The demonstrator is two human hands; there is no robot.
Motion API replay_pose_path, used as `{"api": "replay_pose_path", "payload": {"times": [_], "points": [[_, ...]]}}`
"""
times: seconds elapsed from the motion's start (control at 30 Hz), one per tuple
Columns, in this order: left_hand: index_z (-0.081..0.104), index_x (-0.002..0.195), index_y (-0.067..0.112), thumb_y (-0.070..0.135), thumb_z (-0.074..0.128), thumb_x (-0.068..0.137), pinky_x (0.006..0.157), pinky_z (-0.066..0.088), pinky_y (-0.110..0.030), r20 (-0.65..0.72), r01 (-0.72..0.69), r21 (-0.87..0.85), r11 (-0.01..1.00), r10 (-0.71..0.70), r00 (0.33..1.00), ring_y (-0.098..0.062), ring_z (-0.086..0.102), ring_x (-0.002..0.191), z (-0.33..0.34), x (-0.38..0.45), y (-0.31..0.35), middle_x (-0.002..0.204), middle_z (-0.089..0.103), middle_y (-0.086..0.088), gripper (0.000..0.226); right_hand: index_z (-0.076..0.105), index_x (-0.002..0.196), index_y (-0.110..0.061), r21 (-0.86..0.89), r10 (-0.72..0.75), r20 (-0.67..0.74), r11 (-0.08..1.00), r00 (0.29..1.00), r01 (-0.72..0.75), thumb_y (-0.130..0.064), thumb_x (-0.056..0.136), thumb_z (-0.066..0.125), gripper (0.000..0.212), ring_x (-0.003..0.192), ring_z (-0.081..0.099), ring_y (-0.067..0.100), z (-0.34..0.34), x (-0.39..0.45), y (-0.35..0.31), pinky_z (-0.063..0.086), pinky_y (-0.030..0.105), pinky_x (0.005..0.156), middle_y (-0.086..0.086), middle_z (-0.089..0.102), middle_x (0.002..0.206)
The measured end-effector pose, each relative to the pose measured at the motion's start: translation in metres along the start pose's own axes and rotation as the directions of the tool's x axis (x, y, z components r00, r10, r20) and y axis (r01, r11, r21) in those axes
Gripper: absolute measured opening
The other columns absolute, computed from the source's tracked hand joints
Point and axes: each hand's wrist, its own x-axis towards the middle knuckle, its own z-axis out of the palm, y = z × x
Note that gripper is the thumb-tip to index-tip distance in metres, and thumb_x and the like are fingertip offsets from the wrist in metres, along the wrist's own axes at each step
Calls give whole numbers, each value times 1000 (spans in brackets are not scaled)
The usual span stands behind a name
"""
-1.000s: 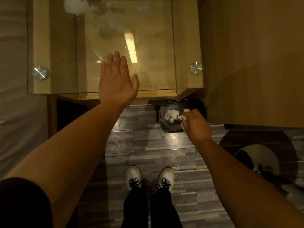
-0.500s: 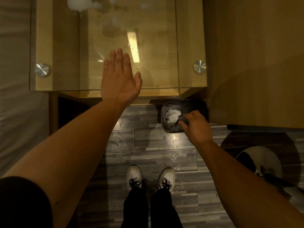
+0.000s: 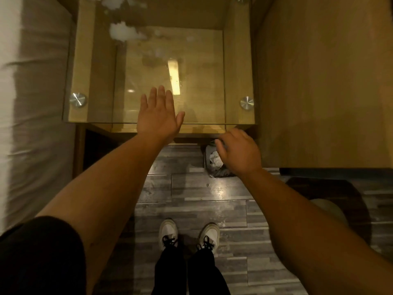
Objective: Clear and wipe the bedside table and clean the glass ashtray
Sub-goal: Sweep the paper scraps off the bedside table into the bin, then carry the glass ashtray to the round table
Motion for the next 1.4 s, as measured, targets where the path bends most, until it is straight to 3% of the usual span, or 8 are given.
{"api": "replay_pose_path", "payload": {"times": [0.1,0.27,0.4,0.77,1.23,1.4], "points": [[8,150,7,58,10,95,117,6,-51,-12,11,1,1000,-11,1000,-33,1,145,-9,-18,-1,158,8,-18,75,66,96,-11,-69,-81,-22,994,996,79,-26,91,55,19,88,55,29,-20,20,-11,42,38,77,10,61,94],[6,149,7,58,10,94,116,-1,-47,-78,42,6,999,-41,996,-33,-2,145,-37,-40,-11,158,5,-18,76,51,127,-12,-153,-112,-25,983,993,107,-37,89,55,45,124,43,32,-41,50,-30,35,46,101,14,50,133],[5,149,7,58,13,95,115,-4,-46,-117,94,-5,996,-94,989,-32,-2,145,-59,-48,-28,158,5,-18,75,39,137,-11,-187,-123,4,975,992,122,-44,90,50,58,137,29,35,-51,72,-43,24,49,110,17,38,146],[13,148,5,58,13,91,116,5,-45,-182,171,-54,984,-178,967,-31,7,145,-73,-27,-80,156,15,-19,77,28,144,-11,-208,-140,77,966,987,153,-54,93,37,68,143,17,30,-54,138,-85,13,45,115,14,27,153],[15,148,4,56,22,92,118,7,-47,-143,74,-64,995,-83,986,-31,10,145,-81,97,-209,156,18,-18,76,24,147,-7,-156,-129,114,977,985,146,-55,90,44,77,143,19,28,-17,283,-163,14,39,115,13,26,154],[14,148,5,57,27,91,117,5,-44,-140,94,-127,987,-111,984,-30,8,145,-77,138,-235,156,18,-17,78,19,148,-6,-118,-171,163,974,972,191,-57,88,46,83,143,17,27,1,335,-173,15,39,117,15,23,155]]}}
